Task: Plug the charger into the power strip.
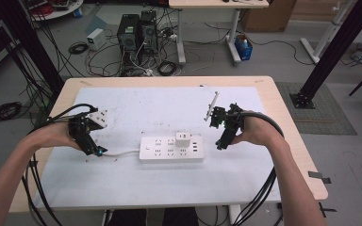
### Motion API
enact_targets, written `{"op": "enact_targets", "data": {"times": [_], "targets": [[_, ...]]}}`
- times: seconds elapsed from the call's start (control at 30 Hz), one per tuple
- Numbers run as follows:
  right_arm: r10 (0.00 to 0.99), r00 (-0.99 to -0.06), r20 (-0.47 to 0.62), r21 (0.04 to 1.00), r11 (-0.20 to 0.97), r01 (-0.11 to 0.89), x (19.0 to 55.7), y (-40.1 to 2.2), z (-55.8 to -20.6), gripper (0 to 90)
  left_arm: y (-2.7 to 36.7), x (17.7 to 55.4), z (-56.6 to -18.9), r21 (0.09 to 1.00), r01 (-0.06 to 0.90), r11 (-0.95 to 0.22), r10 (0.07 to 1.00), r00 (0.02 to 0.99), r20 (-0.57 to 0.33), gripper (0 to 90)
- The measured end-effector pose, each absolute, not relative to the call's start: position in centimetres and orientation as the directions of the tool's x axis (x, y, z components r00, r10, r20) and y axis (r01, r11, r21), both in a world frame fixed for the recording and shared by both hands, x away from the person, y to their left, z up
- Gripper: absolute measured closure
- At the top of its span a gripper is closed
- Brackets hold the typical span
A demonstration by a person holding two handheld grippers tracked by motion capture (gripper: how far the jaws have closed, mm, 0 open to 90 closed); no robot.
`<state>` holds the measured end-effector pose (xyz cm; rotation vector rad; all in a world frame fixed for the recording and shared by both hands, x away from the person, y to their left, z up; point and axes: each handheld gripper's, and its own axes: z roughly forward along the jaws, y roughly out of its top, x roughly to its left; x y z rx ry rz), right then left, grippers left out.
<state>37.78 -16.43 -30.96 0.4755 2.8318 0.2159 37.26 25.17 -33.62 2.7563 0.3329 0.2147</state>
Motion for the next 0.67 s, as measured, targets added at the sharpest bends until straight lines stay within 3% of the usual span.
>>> {"op": "enact_targets", "data": {"times": [0.67], "targets": [[0.361, -0.905, -0.225, 0.205, 0.926, 0.318, 37.68, -16.68, -31.39, 11.5, 25.11, 37.13, -33.71, 0.397, 0.200, -0.896, 0.265, 0.957, 0.116, 10.8]]}}
